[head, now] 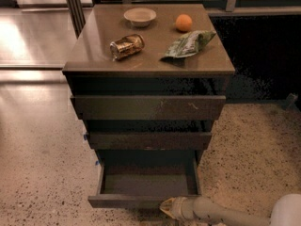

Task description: Close bottom drawer

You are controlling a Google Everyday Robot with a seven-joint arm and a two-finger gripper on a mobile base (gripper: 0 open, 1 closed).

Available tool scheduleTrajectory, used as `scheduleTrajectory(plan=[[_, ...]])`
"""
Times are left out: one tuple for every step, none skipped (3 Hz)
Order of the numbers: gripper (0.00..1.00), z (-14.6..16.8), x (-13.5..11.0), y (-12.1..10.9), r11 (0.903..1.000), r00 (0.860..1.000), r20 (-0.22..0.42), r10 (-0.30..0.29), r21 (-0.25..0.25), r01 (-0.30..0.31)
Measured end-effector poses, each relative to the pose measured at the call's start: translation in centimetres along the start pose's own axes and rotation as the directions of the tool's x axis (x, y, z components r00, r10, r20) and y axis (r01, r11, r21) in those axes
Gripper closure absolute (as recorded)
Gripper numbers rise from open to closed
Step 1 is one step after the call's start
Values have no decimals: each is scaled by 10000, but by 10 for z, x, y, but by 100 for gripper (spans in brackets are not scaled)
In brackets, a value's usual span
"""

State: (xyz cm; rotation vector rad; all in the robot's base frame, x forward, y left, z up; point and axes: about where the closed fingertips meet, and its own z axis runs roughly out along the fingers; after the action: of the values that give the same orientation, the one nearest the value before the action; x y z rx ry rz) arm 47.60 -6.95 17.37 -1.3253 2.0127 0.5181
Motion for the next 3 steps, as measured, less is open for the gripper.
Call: scheduleTrajectory(plan=[[100, 5, -2, -10, 9997, 9996, 187, -214, 110, 212], [100, 11, -19, -40, 9944, 9942, 547, -927, 565, 896], [100, 11, -19, -40, 9944, 9942, 547, -927, 565, 896]])
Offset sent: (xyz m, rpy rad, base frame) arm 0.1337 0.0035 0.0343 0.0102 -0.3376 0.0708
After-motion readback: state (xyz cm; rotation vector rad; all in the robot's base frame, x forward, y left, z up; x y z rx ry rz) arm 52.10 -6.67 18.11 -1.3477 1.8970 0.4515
